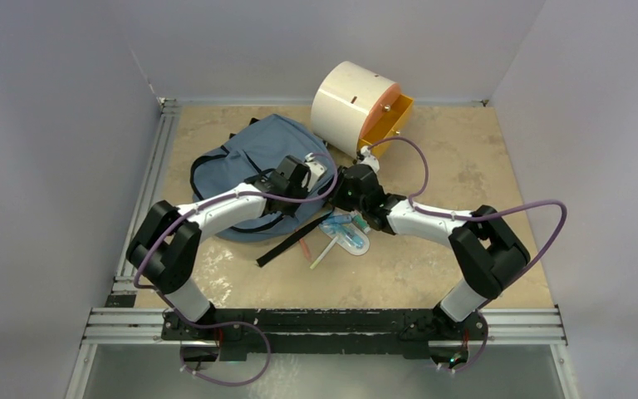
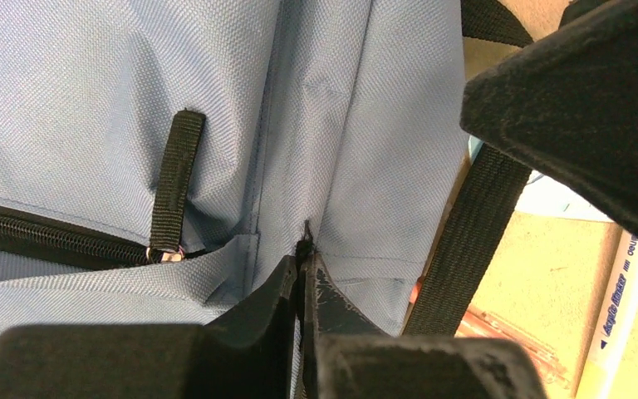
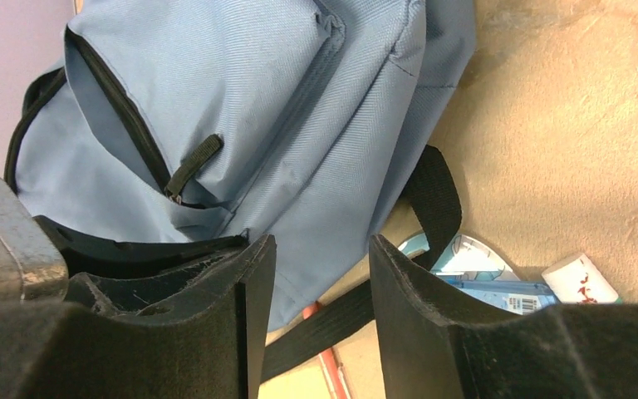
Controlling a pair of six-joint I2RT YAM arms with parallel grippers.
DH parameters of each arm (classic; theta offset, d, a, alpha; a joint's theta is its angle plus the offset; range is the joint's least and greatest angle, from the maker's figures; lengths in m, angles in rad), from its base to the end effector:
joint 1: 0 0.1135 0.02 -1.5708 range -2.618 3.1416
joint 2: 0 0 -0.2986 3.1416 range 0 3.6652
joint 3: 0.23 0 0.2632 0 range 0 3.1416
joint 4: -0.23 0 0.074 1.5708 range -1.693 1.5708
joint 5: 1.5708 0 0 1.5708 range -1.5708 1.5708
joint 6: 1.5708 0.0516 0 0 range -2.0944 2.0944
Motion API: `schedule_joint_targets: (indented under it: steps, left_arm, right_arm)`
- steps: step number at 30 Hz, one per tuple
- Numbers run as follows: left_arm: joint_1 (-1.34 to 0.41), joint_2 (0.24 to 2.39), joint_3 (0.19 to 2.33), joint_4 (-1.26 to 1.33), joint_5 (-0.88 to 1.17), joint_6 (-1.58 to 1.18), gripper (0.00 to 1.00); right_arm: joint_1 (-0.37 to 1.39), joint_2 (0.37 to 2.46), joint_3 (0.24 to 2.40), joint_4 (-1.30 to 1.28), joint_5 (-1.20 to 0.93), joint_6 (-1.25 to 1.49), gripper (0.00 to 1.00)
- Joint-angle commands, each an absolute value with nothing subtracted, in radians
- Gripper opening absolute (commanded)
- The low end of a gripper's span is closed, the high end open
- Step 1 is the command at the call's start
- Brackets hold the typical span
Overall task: Pack the student bag
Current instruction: Zip the student bag at the center of the board.
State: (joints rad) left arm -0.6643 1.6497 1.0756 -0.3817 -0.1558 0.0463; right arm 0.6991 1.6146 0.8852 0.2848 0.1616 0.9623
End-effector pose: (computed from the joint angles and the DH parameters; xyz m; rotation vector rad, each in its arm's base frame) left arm 0.2911 -0.2177 0.2203 0.8148 2.3747 -0.0558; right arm 0.2938 0.2362 0.2320 0.3862 2.0905 0.8737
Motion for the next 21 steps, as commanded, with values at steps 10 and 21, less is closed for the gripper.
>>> schedule_joint_targets:
  steps: [10,21]
  left_arm:
    - [-0.673,1.521,1.095,-0.450,-0.178,-0.067,0.00]
    - [-0.673,1.448,1.055,-0.446,-0.136,-0.165,0.00]
  right_arm:
    - [0.694,1.612,0.897,0.339,0.115,0.956,0.43]
    - [0.694,1.670,0.952,0.374,0.009,0.949,0.60]
